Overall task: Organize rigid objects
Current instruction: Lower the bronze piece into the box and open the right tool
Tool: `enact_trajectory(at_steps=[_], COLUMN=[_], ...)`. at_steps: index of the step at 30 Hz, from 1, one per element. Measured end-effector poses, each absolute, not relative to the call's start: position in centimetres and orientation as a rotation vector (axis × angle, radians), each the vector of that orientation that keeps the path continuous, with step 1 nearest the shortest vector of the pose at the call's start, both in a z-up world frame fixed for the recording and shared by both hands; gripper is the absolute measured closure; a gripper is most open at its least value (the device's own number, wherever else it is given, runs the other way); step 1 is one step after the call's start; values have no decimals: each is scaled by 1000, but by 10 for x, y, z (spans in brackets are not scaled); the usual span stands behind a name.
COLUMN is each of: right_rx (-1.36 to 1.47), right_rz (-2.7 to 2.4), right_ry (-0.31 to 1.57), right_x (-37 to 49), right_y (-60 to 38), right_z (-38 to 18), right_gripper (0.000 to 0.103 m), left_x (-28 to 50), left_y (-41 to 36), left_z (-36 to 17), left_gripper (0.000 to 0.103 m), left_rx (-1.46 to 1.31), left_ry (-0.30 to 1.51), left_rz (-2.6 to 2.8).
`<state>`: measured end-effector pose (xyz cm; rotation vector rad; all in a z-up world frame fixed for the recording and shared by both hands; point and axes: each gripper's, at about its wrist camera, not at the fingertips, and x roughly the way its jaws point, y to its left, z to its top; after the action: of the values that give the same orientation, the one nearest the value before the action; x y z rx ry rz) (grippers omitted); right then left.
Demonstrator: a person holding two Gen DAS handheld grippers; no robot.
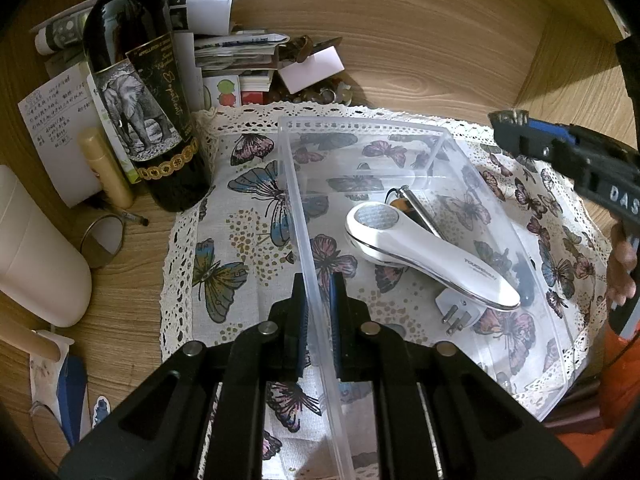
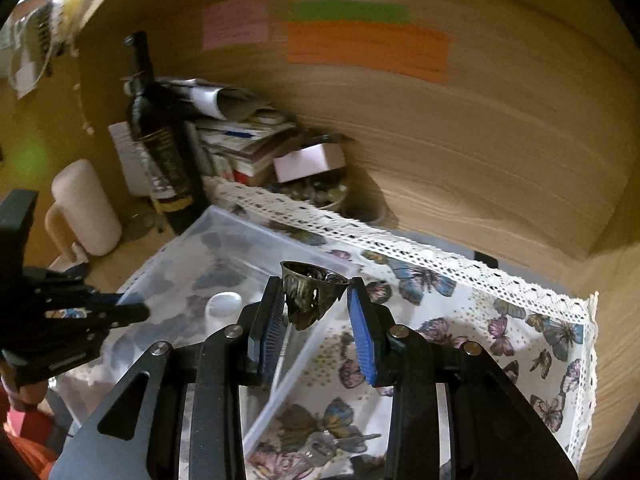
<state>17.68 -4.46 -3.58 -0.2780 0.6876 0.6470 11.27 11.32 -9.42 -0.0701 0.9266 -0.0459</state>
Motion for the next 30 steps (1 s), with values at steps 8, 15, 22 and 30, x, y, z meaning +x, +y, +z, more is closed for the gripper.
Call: enact_trajectory(at_steps=[8,15,22,30], right_rx=[-304,-306,-301,-251], right_rz=[668,692,687,630], right_ry=[734,794,792,723], right_x=[174,181,180,171], right_y=[-32,-29,-33,-59], right_z=[-56,-69,-65,-43], right_gripper=[73,73,71,63], left_x=[113,114,114,113], left_y=[113,113,113,112], left_z=[-94,-94,-94,-95], left_gripper=[94,94,94,94], left_rx=[-67,-68,-67,-72], left_ry=[927,927,926,924], left_rz=[-45,-45,-47,-48])
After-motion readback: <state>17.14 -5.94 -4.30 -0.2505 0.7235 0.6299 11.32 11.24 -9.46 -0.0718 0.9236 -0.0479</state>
